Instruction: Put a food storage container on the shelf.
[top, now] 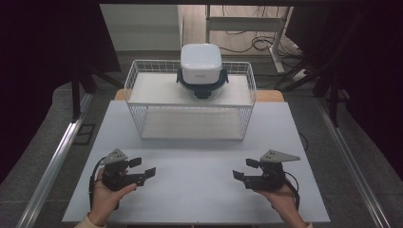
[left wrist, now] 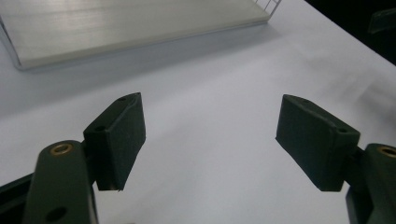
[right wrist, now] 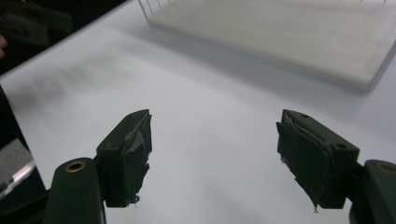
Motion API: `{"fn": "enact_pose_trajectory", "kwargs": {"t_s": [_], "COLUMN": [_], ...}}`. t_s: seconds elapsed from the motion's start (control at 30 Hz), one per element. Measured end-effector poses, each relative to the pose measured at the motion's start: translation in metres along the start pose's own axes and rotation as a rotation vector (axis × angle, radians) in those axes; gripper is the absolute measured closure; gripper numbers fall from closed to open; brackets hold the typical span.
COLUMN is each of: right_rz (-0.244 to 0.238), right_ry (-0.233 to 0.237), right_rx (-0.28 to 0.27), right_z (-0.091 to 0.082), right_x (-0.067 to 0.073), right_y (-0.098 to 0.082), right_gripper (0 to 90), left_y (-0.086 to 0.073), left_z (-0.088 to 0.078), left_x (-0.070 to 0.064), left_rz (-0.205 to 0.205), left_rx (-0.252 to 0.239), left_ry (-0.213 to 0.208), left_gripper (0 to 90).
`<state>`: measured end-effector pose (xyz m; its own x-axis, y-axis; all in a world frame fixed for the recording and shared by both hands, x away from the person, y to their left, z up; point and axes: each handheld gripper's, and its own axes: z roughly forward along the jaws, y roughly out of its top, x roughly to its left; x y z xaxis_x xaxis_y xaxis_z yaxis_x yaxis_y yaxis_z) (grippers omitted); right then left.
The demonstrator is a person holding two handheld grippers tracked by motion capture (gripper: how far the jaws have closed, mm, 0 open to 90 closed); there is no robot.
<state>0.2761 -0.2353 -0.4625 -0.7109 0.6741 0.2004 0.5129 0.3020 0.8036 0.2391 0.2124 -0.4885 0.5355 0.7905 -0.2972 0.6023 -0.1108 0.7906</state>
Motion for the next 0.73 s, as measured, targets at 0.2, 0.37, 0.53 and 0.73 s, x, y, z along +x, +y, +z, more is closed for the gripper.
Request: {"fn": "enact_pose_trajectory", "kwargs": {"t_s": [0.2,0.37,0.53,0.73], "right_rz": [0.022,0.009,0.022,0.023], "right_ry": [-0.012,-0.021,-0.029,-0.035], "right_rx": [0.018,0.012,0.001,0.001], "right_z": [0.0095,0.0099,0.0079,0.0090], "right_x": [-0.0040,-0.0033,-0.0042,-0.0044], "right_y": [-0.0106,-0.0119,-0.0119,-0.0121], "right_gripper": [26.1,26.0,25.1,24.2], "left_y": [-0.0077,-0.0099,-0.0105,-0.0114], "left_z": [0.0063,0.0067,0.0071,0.0079], "left_x": [-0.0009,0.0000,0.0017,0.0040], "left_rz": [0.030,0.036,0.030,0.028], "left_rx": [0.030,0.039,0.042,0.046], "left_ry": [0.017,0.028,0.028,0.038], "left_gripper": [23.9,23.9,23.7,23.3]}}
